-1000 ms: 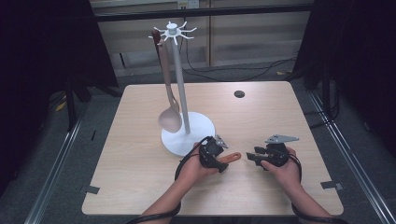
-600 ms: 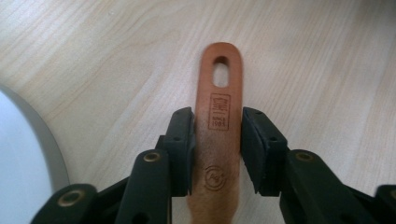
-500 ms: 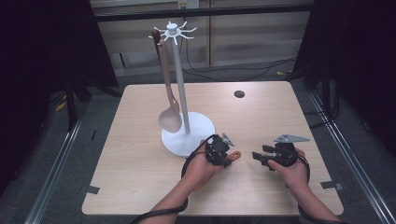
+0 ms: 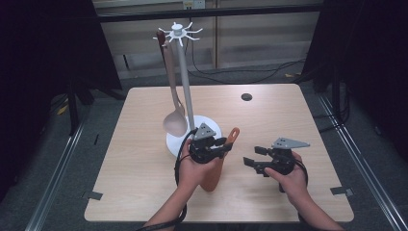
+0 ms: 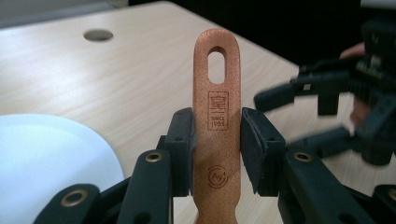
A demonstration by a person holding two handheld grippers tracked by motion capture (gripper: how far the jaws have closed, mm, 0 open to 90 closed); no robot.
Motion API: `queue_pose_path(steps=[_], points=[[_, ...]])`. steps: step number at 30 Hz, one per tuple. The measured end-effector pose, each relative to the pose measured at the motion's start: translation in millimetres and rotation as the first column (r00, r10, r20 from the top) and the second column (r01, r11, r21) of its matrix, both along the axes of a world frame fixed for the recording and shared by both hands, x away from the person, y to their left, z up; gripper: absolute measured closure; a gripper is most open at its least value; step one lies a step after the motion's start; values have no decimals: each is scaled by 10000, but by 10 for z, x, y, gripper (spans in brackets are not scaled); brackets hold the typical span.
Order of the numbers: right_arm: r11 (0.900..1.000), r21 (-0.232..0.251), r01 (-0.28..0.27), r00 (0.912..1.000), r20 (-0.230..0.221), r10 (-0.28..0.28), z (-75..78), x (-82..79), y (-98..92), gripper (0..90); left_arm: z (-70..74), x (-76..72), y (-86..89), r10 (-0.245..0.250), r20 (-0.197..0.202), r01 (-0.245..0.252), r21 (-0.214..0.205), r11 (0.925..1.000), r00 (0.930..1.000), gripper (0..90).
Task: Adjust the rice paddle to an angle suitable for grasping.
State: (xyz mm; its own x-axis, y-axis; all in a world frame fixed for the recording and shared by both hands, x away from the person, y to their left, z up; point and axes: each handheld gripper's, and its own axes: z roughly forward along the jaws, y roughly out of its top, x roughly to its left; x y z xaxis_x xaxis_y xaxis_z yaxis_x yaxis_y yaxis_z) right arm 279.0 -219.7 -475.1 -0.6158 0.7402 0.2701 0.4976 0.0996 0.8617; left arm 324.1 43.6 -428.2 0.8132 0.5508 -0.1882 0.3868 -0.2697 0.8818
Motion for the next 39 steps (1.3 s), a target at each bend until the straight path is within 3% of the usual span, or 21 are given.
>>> queue_pose_path(steps=[4,7,8,11,12,13,17,23,32,33,36,37,39], points=[[9973,334,-647,9974,345,636,74,-44,247,292,41,-79,67,529,327,-501,-813,9954,9981,661],[9952,502,-843,9959,374,824,84,-53,365,320,84,-135,92,927,622,-872,-867,9924,9937,661],[9941,597,-907,9954,370,886,78,-48,420,343,86,-136,96,931,643,-853,-1144,9898,9936,661],[9921,863,-910,9955,343,883,59,-23,498,407,112,-165,122,1234,633,-1154,-1166,9865,9903,660],[9908,976,-938,9952,378,905,54,-10,520,434,108,-170,114,1307,664,-1207,-1371,9832,9892,660],[9900,1037,-956,9950,376,921,55,-3,538,444,115,-179,122,1279,722,-1185,-1218,9855,9892,660],[9840,1468,-1009,9934,687,916,91,26,645,512,123,-212,116,1427,779,-1295,-1531,9797,9867,660],[9816,1764,-727,9941,924,570,131,66,746,614,159,-254,116,1599,950,-1464,-1352,9799,9826,660],[9807,1907,-434,9942,1047,236,191,87,760,712,191,-283,139,1773,1229,-1597,-1410,9770,9764,659],[9800,1954,-383,9943,1050,179,196,85,754,740,191,-287,130,1804,1261,-1596,-1588,9743,9755,659],[9767,2113,-377,9942,1068,152,200,88,750,779,206,-300,132,1851,1332,-1650,-1484,9751,9737,659],[9772,2084,-408,9935,1125,175,202,85,753,810,202,-303,131,1876,1357,-1642,-1670,9722,9728,659],[9813,1876,-434,9894,1444,161,219,65,765,831,217,-303,139,1836,1402,-1601,-1642,9734,9729,658]])
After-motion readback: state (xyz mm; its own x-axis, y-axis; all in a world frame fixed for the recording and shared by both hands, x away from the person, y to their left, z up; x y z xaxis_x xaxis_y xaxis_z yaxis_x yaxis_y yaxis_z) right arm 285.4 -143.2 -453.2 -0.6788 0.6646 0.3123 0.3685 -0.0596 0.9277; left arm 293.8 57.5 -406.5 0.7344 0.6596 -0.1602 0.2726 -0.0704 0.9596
